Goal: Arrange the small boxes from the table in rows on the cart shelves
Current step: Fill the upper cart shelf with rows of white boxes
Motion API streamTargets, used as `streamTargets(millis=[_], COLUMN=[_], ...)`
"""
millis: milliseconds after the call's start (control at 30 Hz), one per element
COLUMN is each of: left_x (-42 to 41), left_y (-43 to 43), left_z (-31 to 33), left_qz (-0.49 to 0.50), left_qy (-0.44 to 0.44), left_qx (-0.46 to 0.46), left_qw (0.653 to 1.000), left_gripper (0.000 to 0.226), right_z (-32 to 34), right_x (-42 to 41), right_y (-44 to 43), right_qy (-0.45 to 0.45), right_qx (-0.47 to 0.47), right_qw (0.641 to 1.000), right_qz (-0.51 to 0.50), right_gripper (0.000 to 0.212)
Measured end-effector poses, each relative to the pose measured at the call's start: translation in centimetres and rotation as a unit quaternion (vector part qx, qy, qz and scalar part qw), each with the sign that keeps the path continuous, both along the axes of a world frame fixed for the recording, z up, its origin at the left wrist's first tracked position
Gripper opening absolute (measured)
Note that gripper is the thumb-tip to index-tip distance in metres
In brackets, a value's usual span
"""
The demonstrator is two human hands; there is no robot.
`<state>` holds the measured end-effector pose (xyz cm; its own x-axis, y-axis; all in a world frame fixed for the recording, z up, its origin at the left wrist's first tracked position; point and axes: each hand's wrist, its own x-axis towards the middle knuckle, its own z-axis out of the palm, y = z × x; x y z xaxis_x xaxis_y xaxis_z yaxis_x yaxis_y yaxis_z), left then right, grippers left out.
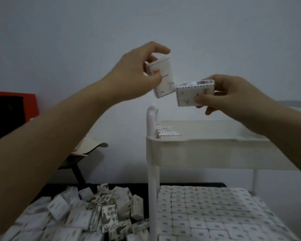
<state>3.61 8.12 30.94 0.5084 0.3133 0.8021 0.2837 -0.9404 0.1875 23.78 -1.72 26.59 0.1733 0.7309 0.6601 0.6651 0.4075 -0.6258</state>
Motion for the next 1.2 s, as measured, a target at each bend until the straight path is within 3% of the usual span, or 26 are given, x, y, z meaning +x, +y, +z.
streamTargets(millis=[200,367,600,733,833,900,1033,1200], left_x=[4.7,6.9,8.0,8.4,9.0,9.1,9.4,9.5], left_y=[3.6,5.6,6.5,5.9,5.7,5.6,5.2,4.4], left_z=[1.5,1.2,0.4,0.7,0.7,0.7,0.6,0.4], left_qz=[0.074,0.112,0.128,0.163,0.179,0.183,0.194,0.22], left_qy=[0.15,0.301,0.366,0.455,0.503,0.512,0.522,0.539], left_qx=[0.004,-0.098,-0.123,-0.145,-0.136,-0.129,-0.121,-0.103], left_qw=[0.986,0.942,0.914,0.863,0.835,0.829,0.822,0.807], left_gripper=[0.05,0.054,0.037,0.032,0.023,0.018,0.022,0.031], right_z=[0.2,-1.0,-2.4,-2.0,-1.1,-0.5,0.5,0.6], right_x=[2.9,4.5,5.2,4.6,3.9,3.7,3.6,3.2], right_y=[2.7,3.9,5.1,5.5,5.5,5.8,7.2,9.2], right_qy=[-0.046,-0.118,-0.11,-0.042,-0.012,-0.04,-0.114,-0.144], right_qx=[-0.038,-0.048,-0.105,-0.159,-0.153,-0.113,-0.085,-0.131], right_qw=[0.994,0.982,0.982,0.984,0.986,0.988,0.979,0.968], right_qz=[-0.087,-0.142,-0.116,-0.068,-0.062,-0.098,-0.146,-0.159], right_gripper=[0.012,0.011,0.015,0.017,0.035,0.045,0.01,0.06])
